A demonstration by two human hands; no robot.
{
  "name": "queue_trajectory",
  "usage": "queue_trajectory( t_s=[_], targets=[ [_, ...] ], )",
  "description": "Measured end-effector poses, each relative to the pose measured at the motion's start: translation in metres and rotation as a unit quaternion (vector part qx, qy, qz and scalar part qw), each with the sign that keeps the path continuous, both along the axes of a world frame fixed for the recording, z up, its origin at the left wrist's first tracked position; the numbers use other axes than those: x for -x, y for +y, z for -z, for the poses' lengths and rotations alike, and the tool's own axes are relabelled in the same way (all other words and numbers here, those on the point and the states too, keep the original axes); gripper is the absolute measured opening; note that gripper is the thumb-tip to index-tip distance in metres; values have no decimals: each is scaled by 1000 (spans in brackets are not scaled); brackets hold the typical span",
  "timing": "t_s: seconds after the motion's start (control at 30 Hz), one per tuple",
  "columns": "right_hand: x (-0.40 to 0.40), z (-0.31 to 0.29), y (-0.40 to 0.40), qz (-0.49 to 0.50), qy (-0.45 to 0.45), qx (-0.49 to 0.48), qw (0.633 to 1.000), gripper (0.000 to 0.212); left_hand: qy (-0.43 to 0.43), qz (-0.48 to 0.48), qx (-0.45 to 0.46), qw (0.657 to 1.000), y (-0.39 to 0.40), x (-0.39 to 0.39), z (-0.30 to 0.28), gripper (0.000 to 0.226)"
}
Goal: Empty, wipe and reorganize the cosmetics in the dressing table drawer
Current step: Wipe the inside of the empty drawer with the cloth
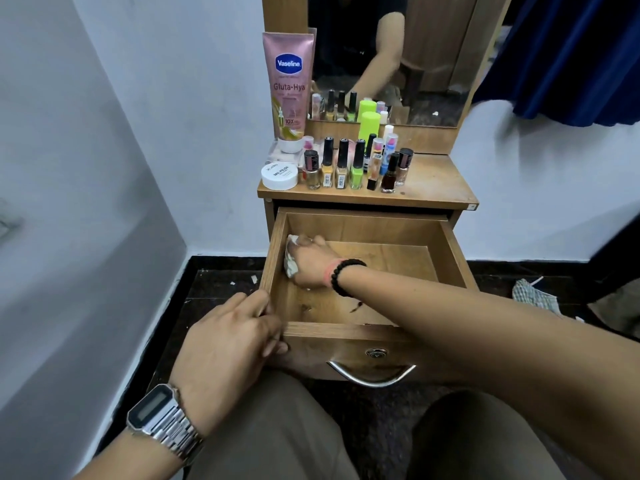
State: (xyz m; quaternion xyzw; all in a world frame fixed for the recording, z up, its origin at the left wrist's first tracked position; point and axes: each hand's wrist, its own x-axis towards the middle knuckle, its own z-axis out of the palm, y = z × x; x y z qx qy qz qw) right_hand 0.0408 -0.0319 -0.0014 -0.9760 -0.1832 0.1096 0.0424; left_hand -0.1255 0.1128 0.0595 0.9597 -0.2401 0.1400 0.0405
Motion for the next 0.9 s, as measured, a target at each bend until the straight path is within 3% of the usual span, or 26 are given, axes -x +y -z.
queue_trajectory(
  t_s=[0.1,0.17,0.23,0.3,0.37,0.47,0.57,0.67,0.73,0.8,0.9],
  targets=[
    [31,-11,-20,-109,23,-14,994,46,4,-1,6,1000,0,0,1,46],
    [53,-19,-29,-197,91,-28,976,36,7,-3,7,1000,-1,1,1,47],
    [57,-33,-44,-237,149,1,960,40,11,-4,12,1000,-2,2,1,49],
    [44,-48,-64,-205,147,65,966,53,11,-6,12,1000,-2,2,0,49],
    [29,-52,-79,-137,83,92,983,54,9,-10,5,1000,-2,1,-1,47],
    [32,-33,-71,-61,64,10,996,54,7,-6,-9,1000,-3,1,-2,48],
    [49,-8,-57,-162,88,-48,982,59,6,-5,-5,1000,-2,0,-1,48],
    [49,-19,-94,-238,188,-25,953,59,10,-6,8,1000,-2,1,1,46],
    [41,-35,-134,-185,225,38,956,60,14,-3,17,1000,-2,0,3,44],
    [29,-41,-161,-102,190,102,971,64,20,-1,20,1000,-2,-1,3,43],
    [23,-26,-147,-26,112,72,991,76,15,7,16,1000,-1,-1,3,52]
  ],
)
